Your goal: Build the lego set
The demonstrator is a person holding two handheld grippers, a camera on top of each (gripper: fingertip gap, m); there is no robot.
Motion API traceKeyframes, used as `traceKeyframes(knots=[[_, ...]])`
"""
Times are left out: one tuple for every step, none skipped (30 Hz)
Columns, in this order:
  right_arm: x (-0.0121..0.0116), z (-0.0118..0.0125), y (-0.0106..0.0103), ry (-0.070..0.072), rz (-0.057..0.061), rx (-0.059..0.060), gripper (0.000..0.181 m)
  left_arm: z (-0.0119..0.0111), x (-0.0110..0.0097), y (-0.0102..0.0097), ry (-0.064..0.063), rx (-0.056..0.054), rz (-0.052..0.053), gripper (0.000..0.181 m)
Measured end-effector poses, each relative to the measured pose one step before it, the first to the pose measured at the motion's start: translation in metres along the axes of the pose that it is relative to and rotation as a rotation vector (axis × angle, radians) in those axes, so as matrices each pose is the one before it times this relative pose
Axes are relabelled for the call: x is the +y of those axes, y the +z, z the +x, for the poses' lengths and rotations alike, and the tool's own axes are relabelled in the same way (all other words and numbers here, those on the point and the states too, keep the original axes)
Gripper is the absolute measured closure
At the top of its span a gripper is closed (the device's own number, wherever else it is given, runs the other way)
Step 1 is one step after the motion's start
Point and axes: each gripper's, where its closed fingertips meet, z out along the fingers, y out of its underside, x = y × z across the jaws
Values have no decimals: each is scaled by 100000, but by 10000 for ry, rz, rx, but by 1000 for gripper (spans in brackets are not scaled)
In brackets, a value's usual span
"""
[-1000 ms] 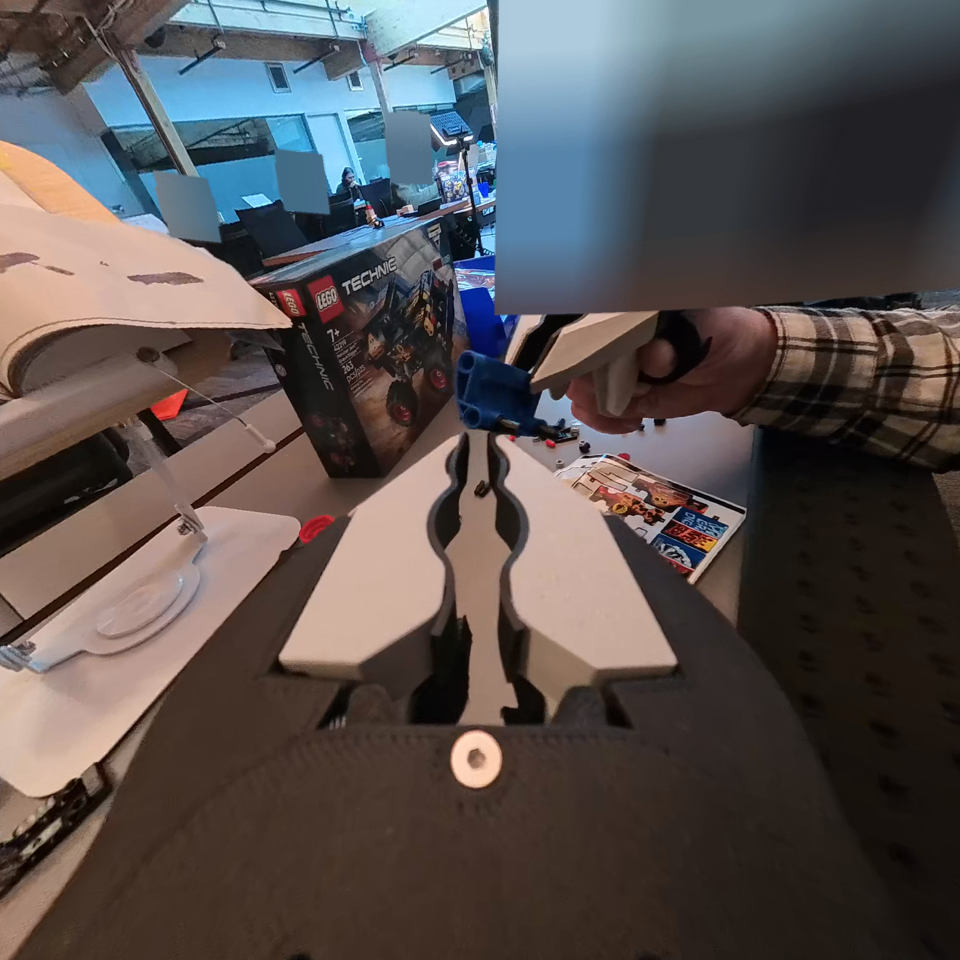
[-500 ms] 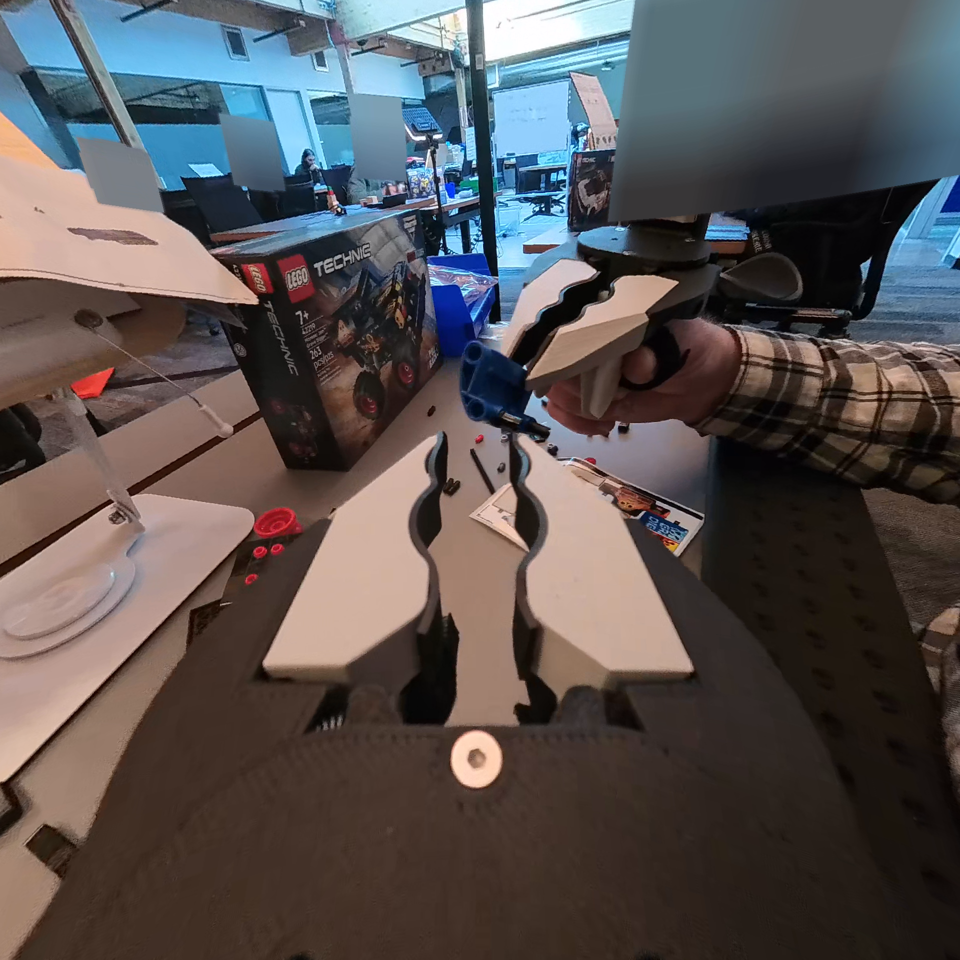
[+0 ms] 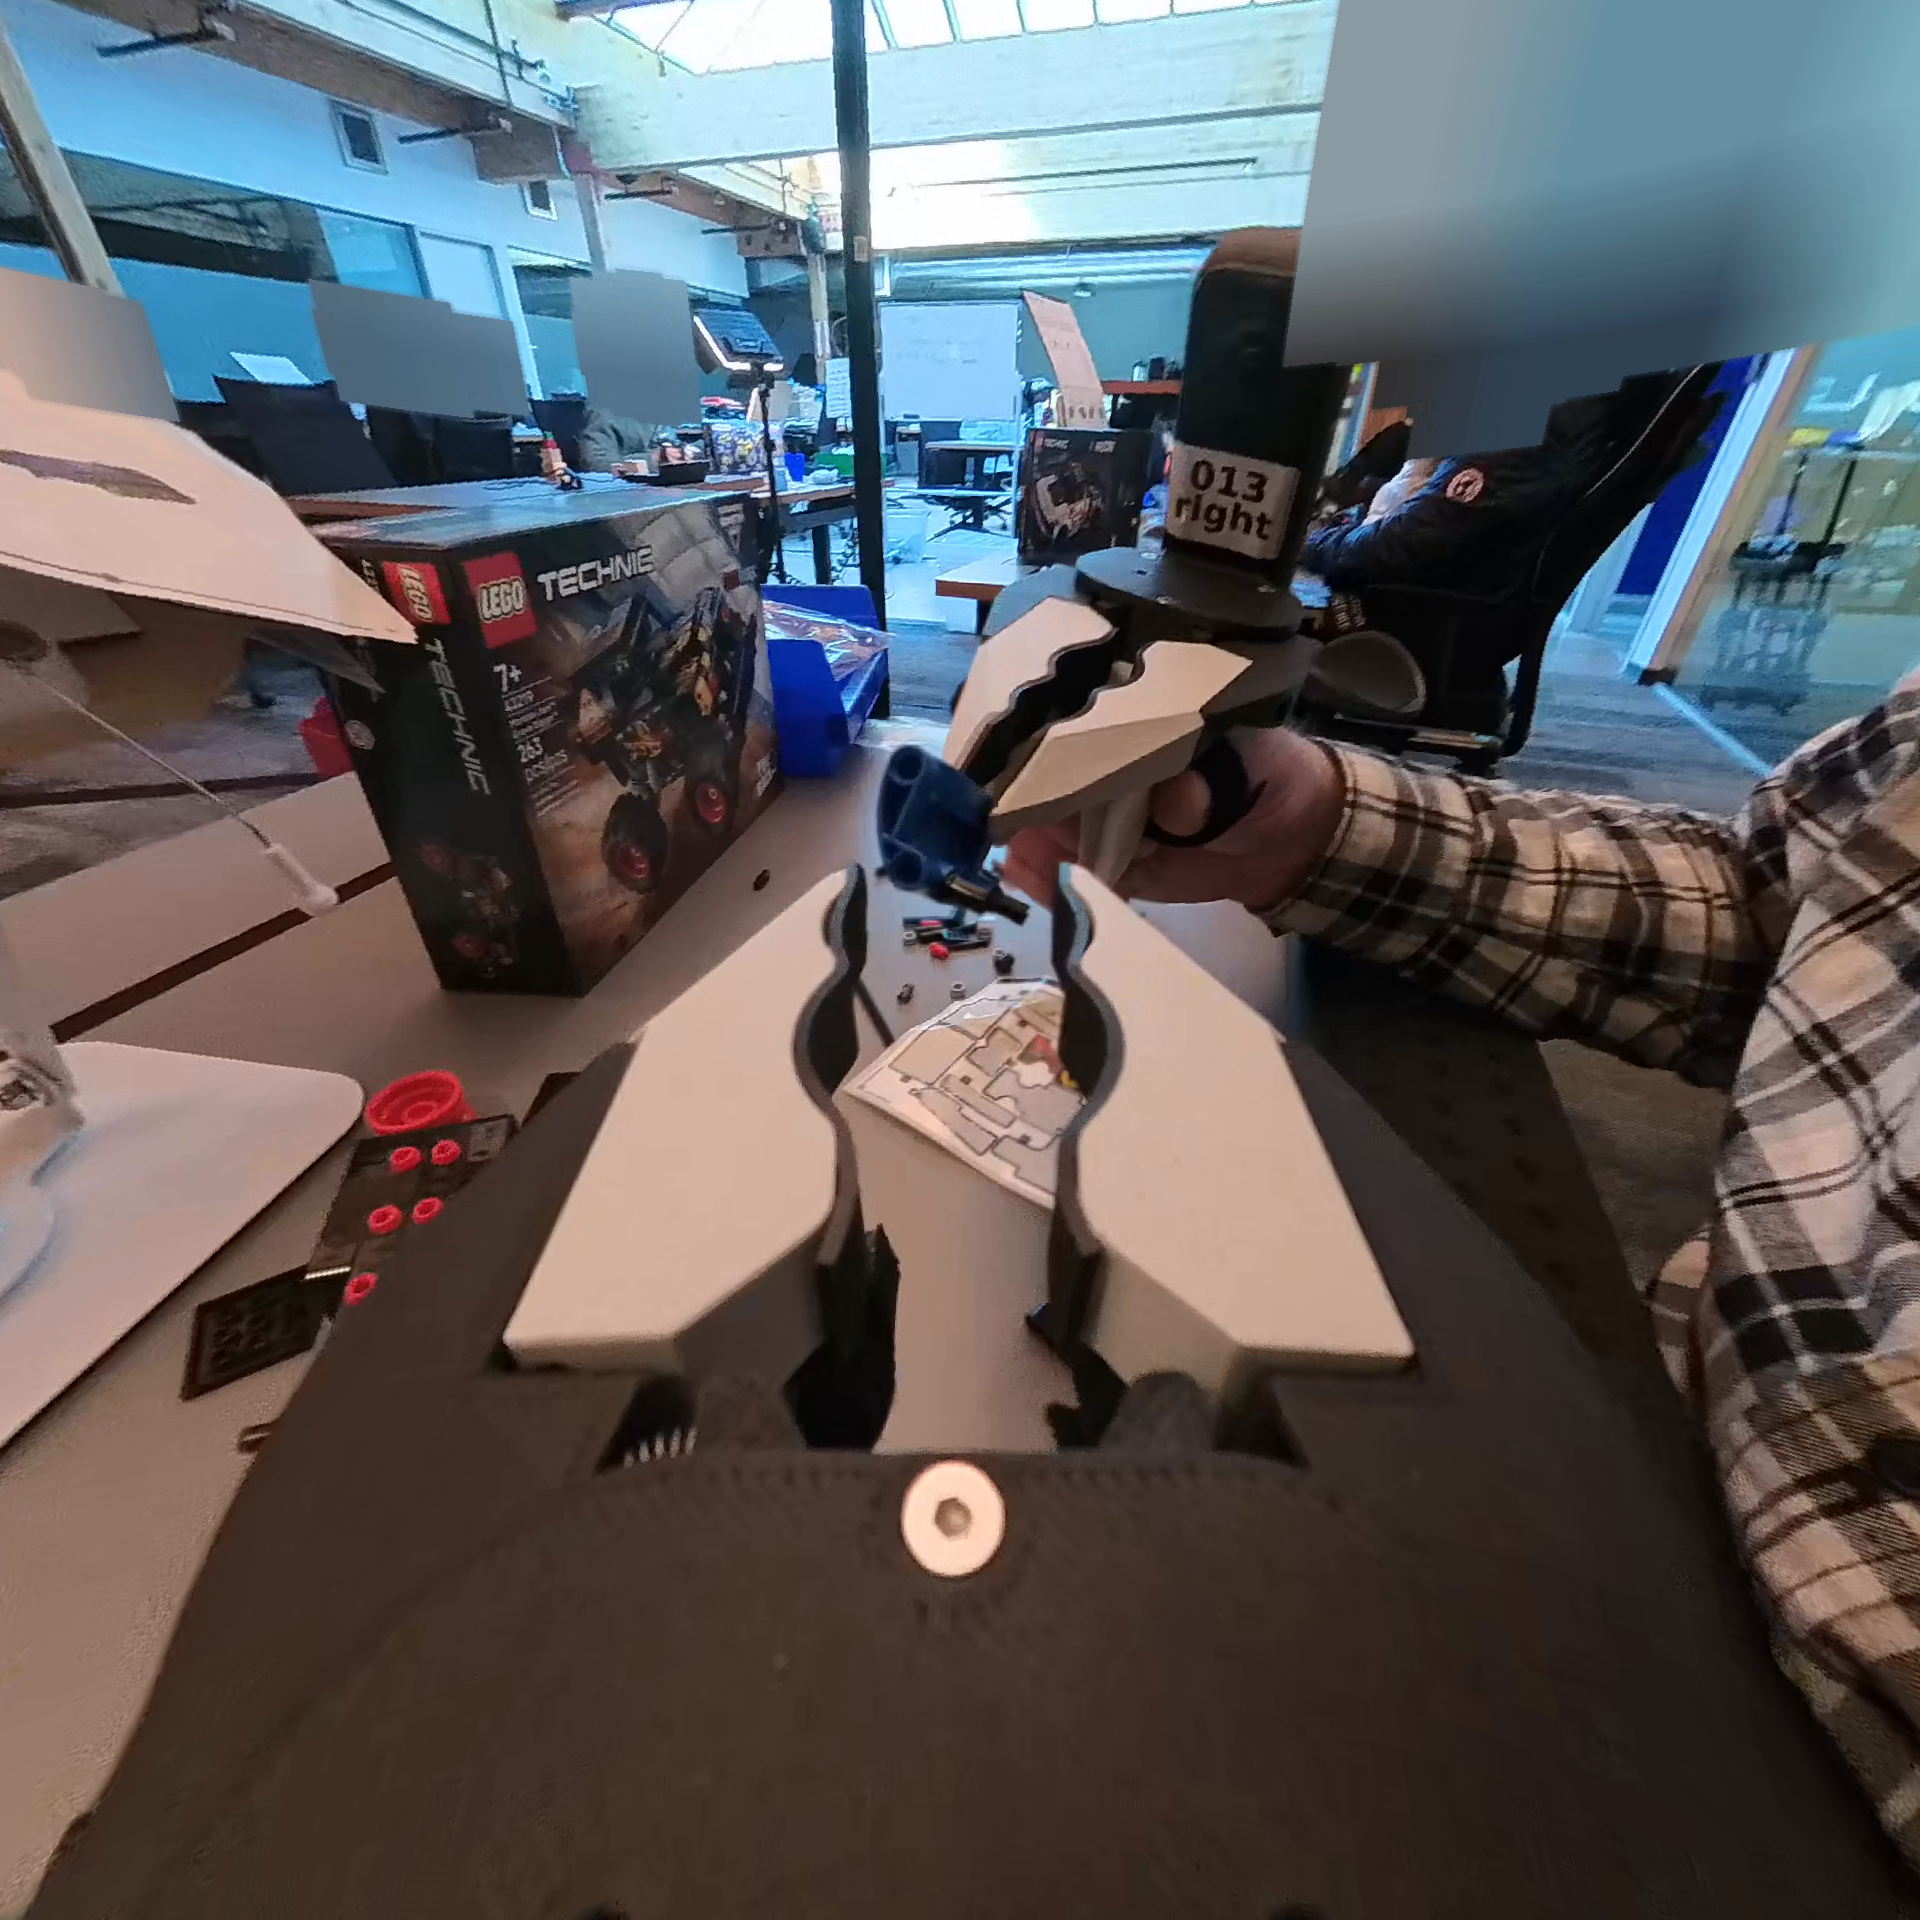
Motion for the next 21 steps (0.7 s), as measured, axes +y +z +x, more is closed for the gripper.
traceKeyframes(knots=[[-83,69,-26,-23,37,60,176,48,-32,-11,-182,106,42,143],[-69,99,-40,-33,28,71,176,97,-80,-4,-166,127,59,139],[-88,43,-36,-21,43,32,176,182,-223,-49,-209,188,149,136],[-74,32,-36,-4,42,24,176,116,-265,-79,-271,175,168,135],[-27,-15,12,-5,18,-3,176,-72,-151,-69,-208,61,105,133],[44,-57,43,-47,-30,-7,176,-250,-59,-63,-96,-82,52,132],[145,-62,100,-116,-99,22,176,-112,-25,-61,-1,-37,17,134],[174,-69,124,-113,-116,16,176,67,41,1,21,48,-20,135],[144,-64,118,-102,-95,20,176,253,33,58,-46,153,-7,135],[213,-32,131,-156,-145,54,176,140,128,93,-62,91,-61,135],[100,-125,100,-110,-77,-18,176,20,273,103,50,-15,-146,139],[-66,-180,54,-7,32,-78,176,-35,336,94,147,-76,-193,146],[-53,-126,39,-11,28,-61,176,-92,286,92,145,-118,-163,153],[46,-63,25,-58,-36,-17,176,-63,178,59,96,-92,-98,155],[26,-68,4,-39,-16,-26,176,-93,39,-26,58,-78,-17,162],[-72,-124,-18,12,48,-78,176,-132,-36,-74,46,-76,13,169],[-81,-74,-6,14,46,-44,176,-69,28,-34,31,-37,-34,170],[91,11,54,-27,-58,22,176,-72,1,-21,52,-61,9,172],[129,0,75,-25,-71,8,176,-3,5,-15,74,-42,-6,172],[40,-15,21,20,-6,-11,175,19,-3,-17,99,-36,-7,172],[-47,-9,-21,43,33,-27,175,27,-10,-15,89,-36,-3,172]])
